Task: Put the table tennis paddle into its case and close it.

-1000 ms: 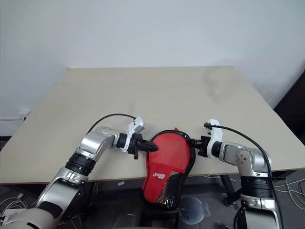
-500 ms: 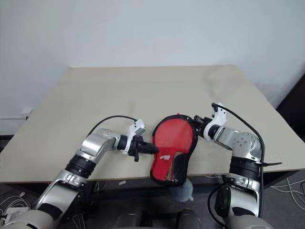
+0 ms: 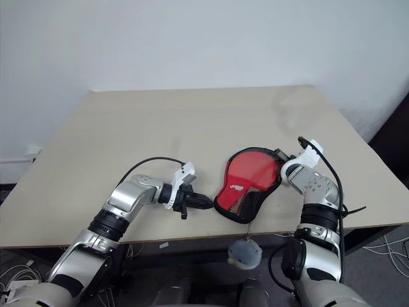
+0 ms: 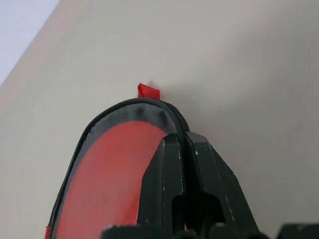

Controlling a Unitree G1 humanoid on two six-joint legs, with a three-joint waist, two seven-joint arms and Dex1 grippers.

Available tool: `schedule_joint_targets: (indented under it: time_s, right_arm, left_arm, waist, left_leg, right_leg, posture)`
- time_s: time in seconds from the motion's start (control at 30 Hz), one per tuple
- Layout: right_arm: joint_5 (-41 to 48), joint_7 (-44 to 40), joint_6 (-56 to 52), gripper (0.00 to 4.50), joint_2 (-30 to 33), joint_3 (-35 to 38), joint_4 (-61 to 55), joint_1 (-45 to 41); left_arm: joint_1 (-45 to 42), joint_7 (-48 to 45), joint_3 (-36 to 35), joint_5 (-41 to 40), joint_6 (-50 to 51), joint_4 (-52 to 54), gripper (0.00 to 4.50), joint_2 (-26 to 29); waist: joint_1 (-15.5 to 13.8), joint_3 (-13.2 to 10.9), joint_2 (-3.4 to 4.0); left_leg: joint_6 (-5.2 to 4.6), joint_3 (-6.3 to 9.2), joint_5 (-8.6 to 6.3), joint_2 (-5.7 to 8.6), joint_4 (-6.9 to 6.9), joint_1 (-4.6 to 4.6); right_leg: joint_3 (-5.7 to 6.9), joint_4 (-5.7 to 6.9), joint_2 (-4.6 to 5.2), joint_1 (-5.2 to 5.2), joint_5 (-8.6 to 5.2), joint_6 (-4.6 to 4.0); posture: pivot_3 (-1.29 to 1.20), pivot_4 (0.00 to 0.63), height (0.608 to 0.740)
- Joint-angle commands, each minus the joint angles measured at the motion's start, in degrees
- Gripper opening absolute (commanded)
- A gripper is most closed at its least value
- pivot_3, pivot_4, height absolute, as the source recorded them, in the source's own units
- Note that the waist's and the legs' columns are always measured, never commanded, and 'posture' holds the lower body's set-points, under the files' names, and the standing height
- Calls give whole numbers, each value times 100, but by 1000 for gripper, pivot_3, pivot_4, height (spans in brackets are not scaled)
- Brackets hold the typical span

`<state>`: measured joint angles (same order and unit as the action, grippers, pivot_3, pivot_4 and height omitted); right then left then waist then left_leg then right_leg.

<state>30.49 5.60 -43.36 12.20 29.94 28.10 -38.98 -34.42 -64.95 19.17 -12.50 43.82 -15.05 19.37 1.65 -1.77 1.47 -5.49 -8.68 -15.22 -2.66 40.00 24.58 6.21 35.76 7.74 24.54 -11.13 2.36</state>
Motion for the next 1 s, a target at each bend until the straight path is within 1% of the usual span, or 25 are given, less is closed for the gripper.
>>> schedule_joint_targets:
  time_s: [0.03,0.07,0.17,0.3,0.37,0.43,0.5,0.6,0.73,0.8,0.9,1.0]
  right_arm:
    - [-348,-163,273,37,122,-386,55,-96]
    - [-416,-173,208,37,135,-485,93,-65]
    - [-344,-503,-108,765,121,-697,-75,80]
    - [-546,-569,-61,2200,184,-924,-194,185]
    - [-638,-734,43,2907,271,-1074,-415,290]
    - [-793,-1046,750,3615,314,-1196,-767,521]
    - [-919,-1100,896,3615,392,-1292,-951,674]
    - [-514,-1542,1031,3615,328,-1088,-1464,995]
    - [-266,-2072,1071,3615,309,-1199,-2288,1418]
    - [-52,-2825,790,3615,561,-1577,-2895,1791]
    - [173,-3389,532,3615,838,-1928,-3677,2267]
    - [25,-3955,571,3615,1341,-2374,-4259,2867]
  left_arm:
    - [-72,15,-69,-108,-88,170,709,-4]
    - [-67,18,-72,-111,-91,176,709,-4]
    - [-27,39,-89,-98,-147,195,709,16]
    - [-2,53,-89,-102,-147,205,709,42]
    - [2,68,-111,-113,-133,217,709,53]
    - [4,96,-154,-122,-132,210,709,72]
    - [14,100,-205,-149,-120,223,709,113]
    - [74,120,-350,-222,-60,282,709,257]
    - [193,114,-585,-376,-24,436,709,519]
    - [224,130,-921,-554,65,464,709,709]
    - [377,112,-1219,-658,-48,581,709,1056]
    - [536,177,-1520,-785,128,712,709,1409]
  waist:
    - [39,0,1]
    - [61,0,1]
    - [116,1,-1]
    - [150,1,0]
    - [143,1,0]
    - [114,1,0]
    - [110,1,0]
    - [115,1,0]
    - [114,1,0]
    - [114,1,-1]
    - [114,1,-1]
    - [94,1,-3]
  left_leg:
    - [1,-2,0,0,-1,0]
    - [1,-3,1,-1,-2,0]
    - [5,-3,2,0,-6,-2]
    - [12,-4,4,4,-9,-8]
    - [18,-5,3,0,-9,-13]
    - [22,-4,3,-3,-9,-14]
    - [22,-5,3,-2,-9,-13]
    - [22,-12,3,-4,-9,-13]
    - [26,-13,2,-18,-9,-13]
    - [28,-14,2,-21,-10,-14]
    - [28,-13,2,-25,-9,-12]
    - [33,-13,-3,-34,-10,-12]
  right_leg:
    - [0,0,-1,0,0,0]
    - [-1,0,-2,1,0,0]
    - [-2,-1,-9,0,0,-1]
    - [-13,-3,-26,0,0,-1]
    - [-28,-4,-43,0,1,-4]
    - [-33,-5,-49,0,2,-6]
    - [-38,-5,-49,3,2,-6]
    - [-50,-5,-53,8,3,-7]
    - [-57,-4,-69,15,5,-10]
    - [-59,-4,-71,17,5,-11]
    - [-61,-3,-72,22,5,-13]
    - [-63,-4,-69,24,5,-15]
  posture:
    - [0,0,724]
    - [0,0,724]
    - [0,0,724]
    - [0,0,724]
    - [0,0,724]
    - [0,0,724]
    - [0,0,724]
    - [0,0,724]
    - [0,0,724]
    - [0,0,724]
    - [0,0,724]
    - [0,0,724]
